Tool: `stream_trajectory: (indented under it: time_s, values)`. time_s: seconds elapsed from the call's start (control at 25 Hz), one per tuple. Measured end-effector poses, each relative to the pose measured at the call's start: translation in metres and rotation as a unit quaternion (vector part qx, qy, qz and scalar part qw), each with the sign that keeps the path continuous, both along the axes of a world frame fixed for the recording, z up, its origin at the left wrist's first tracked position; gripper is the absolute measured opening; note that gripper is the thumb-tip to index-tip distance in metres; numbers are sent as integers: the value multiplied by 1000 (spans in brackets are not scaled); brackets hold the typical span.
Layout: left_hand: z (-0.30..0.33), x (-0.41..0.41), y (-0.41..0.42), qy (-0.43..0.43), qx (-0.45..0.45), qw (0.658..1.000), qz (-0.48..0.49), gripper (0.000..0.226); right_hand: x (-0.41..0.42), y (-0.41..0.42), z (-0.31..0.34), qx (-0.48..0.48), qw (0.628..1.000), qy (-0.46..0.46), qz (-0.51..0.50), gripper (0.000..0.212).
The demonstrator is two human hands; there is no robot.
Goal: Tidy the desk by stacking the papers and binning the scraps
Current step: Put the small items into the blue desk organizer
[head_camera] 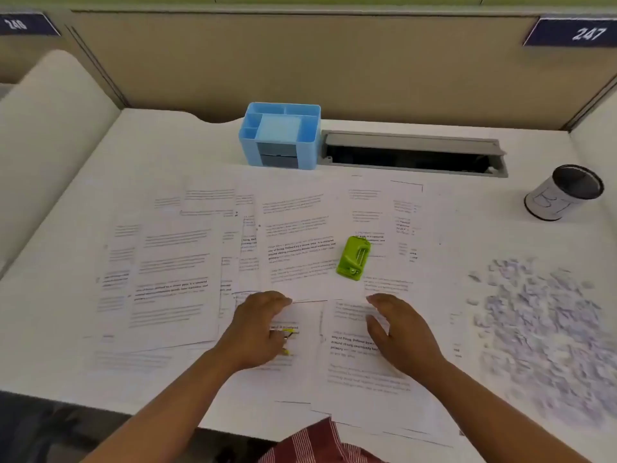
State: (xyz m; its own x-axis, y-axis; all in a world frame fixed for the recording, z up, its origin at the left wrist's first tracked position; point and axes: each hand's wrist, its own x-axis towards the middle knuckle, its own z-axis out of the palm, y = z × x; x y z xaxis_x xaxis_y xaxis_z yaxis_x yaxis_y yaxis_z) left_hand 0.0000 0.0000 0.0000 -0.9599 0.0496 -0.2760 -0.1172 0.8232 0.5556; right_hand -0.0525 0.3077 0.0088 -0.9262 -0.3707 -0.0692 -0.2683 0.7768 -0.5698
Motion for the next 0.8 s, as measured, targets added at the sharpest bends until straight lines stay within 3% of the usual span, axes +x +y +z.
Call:
stream_trajectory:
  time_s: [0.08, 0.16, 0.32, 0.56, 0.8]
  values:
    - [-4, -2, -16, -37, 18, 998, -50, 73, 2, -22, -8, -31, 999, -17, -3, 32]
    - [-8, -2, -29, -73, 25, 991, -108, 75, 7, -49, -3, -26, 995, -94, -5, 24]
    - [-19, -2, -41, -25, 41, 984, -171, 55, 10, -88, -6, -25, 980, -197, -13, 24]
    - [-21, -8, -42, 0, 83, 985, -148, 26, 12, -100, -5, -13, 966, -258, -36, 38]
    - [-2, -20, -38, -96, 153, 981, -76, 18, 3, -110, 18, -67, 933, -347, -68, 35]
